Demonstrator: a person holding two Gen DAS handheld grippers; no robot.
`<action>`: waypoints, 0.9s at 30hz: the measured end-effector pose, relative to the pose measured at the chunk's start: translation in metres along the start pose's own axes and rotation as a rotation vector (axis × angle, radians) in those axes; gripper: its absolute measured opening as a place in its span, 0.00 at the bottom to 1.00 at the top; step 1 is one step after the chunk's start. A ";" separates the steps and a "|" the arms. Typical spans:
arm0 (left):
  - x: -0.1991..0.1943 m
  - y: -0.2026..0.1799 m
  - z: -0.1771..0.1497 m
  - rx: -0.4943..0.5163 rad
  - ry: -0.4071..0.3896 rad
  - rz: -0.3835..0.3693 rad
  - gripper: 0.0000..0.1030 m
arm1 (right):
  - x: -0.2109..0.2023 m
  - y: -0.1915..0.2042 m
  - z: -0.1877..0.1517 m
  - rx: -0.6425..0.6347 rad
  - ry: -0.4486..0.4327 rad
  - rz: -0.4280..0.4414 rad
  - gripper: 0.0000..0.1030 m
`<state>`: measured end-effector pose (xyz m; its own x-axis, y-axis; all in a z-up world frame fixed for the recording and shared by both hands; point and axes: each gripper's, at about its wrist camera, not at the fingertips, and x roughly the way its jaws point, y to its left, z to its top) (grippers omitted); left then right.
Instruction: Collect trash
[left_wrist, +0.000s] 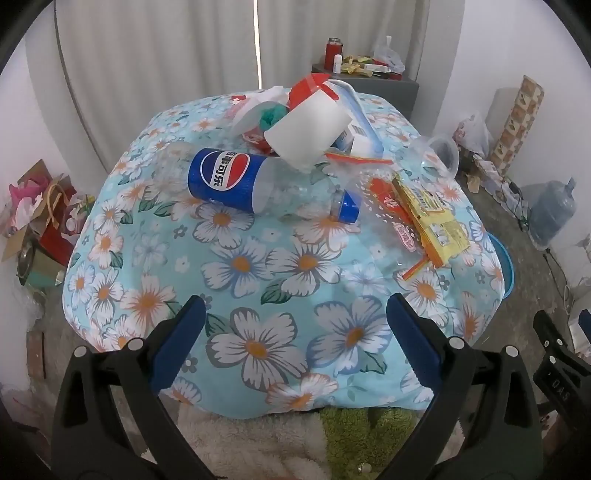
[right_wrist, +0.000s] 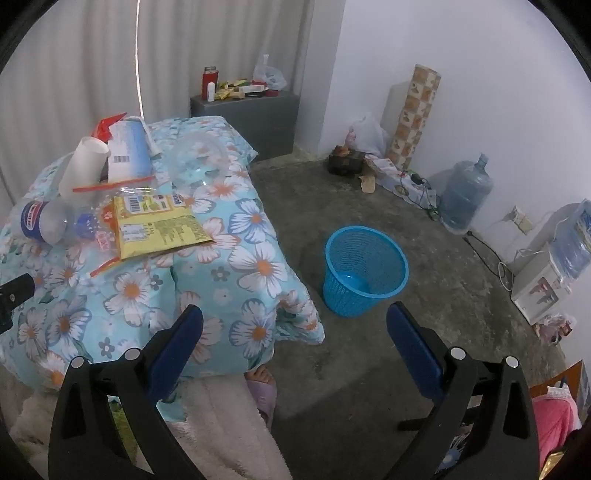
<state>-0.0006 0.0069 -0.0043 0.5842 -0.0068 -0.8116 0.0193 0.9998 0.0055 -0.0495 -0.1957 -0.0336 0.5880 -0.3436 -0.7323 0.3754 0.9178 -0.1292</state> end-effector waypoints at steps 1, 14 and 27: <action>0.000 0.000 0.000 0.000 0.000 0.000 0.91 | 0.000 0.000 0.000 0.001 0.000 0.000 0.94; 0.000 0.001 0.000 -0.004 0.001 -0.001 0.91 | 0.001 0.003 0.000 0.001 0.001 0.000 0.94; 0.001 0.002 0.000 -0.004 0.005 -0.003 0.91 | 0.001 0.004 0.000 0.000 0.003 0.000 0.94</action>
<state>0.0006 0.0085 -0.0052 0.5803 -0.0094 -0.8144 0.0177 0.9998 0.0011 -0.0473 -0.1928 -0.0350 0.5857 -0.3424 -0.7347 0.3754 0.9179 -0.1286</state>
